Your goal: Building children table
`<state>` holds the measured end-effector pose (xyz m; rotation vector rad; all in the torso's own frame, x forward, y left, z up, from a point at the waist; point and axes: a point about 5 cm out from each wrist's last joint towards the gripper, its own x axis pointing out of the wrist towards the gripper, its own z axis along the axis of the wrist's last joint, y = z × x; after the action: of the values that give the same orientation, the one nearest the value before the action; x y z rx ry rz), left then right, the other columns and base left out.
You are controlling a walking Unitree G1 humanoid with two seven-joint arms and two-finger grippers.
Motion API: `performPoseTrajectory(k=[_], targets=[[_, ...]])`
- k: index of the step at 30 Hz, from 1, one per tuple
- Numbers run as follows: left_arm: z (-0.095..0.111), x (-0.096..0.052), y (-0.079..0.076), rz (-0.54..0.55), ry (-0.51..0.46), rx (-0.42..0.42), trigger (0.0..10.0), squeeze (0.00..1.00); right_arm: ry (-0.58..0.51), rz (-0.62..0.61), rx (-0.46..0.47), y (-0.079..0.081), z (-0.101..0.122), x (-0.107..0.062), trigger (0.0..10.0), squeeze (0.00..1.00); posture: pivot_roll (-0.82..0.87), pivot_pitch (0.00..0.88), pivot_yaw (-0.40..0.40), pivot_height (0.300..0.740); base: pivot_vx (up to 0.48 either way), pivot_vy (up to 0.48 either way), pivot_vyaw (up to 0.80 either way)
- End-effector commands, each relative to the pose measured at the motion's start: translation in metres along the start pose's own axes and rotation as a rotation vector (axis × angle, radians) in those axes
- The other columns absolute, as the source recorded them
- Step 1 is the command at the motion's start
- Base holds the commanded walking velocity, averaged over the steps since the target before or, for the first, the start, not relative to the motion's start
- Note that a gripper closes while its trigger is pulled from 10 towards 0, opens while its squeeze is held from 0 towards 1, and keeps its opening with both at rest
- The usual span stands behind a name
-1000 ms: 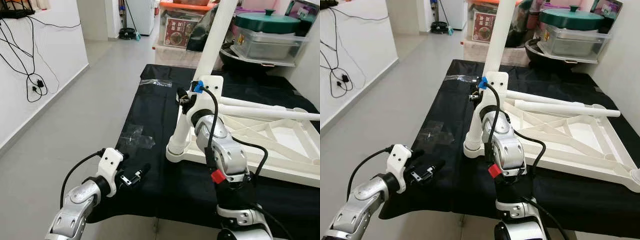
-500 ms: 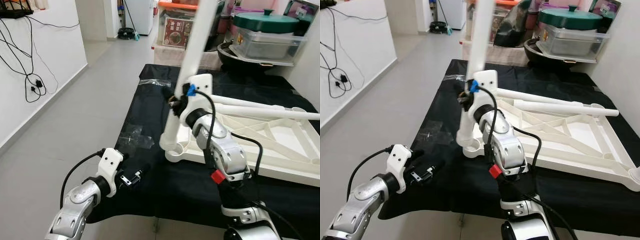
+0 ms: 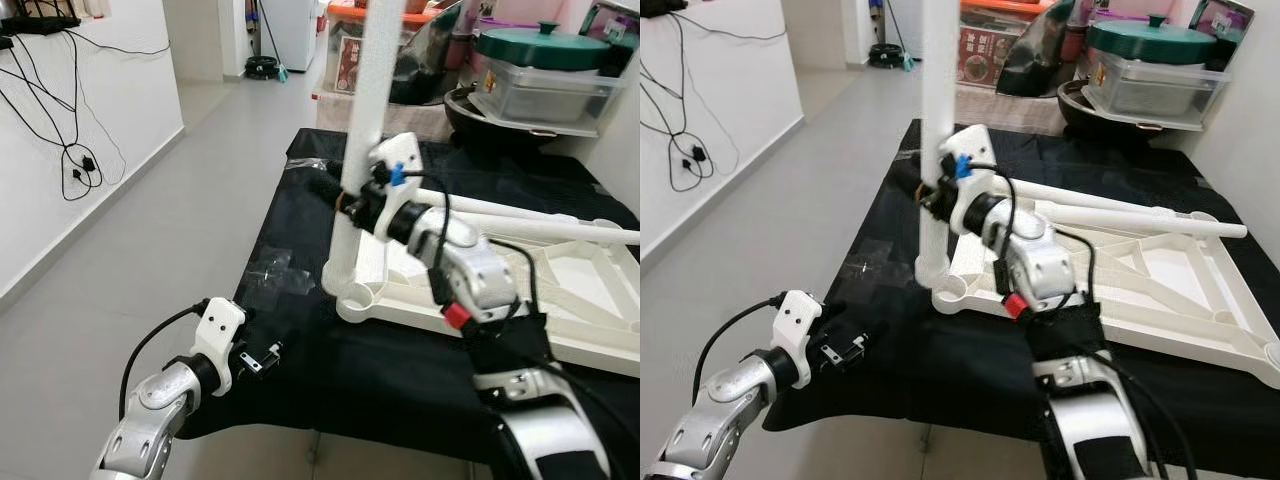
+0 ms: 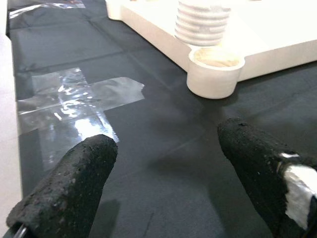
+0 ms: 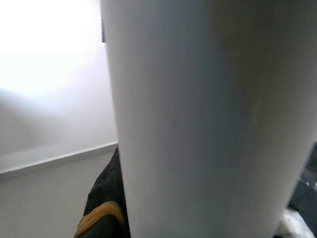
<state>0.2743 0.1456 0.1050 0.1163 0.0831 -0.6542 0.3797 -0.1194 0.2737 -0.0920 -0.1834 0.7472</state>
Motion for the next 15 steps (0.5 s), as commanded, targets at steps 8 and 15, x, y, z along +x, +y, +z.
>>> performPoseTrajectory(k=[8,15], targets=[[-0.003,-0.002,-0.001,0.004,0.007,0.000,10.0,0.00,0.019,0.098,-0.124,-0.016,-0.001,-0.014,10.0,0.00,0.04,0.000,-0.124,0.740,0.000,0.000,0.00],[-0.003,-0.002,-0.001,0.006,0.009,0.002,10.0,0.00,0.097,0.263,-0.188,0.004,-0.022,-0.020,10.0,0.00,0.04,0.000,-0.117,0.740,0.000,0.000,0.00]])
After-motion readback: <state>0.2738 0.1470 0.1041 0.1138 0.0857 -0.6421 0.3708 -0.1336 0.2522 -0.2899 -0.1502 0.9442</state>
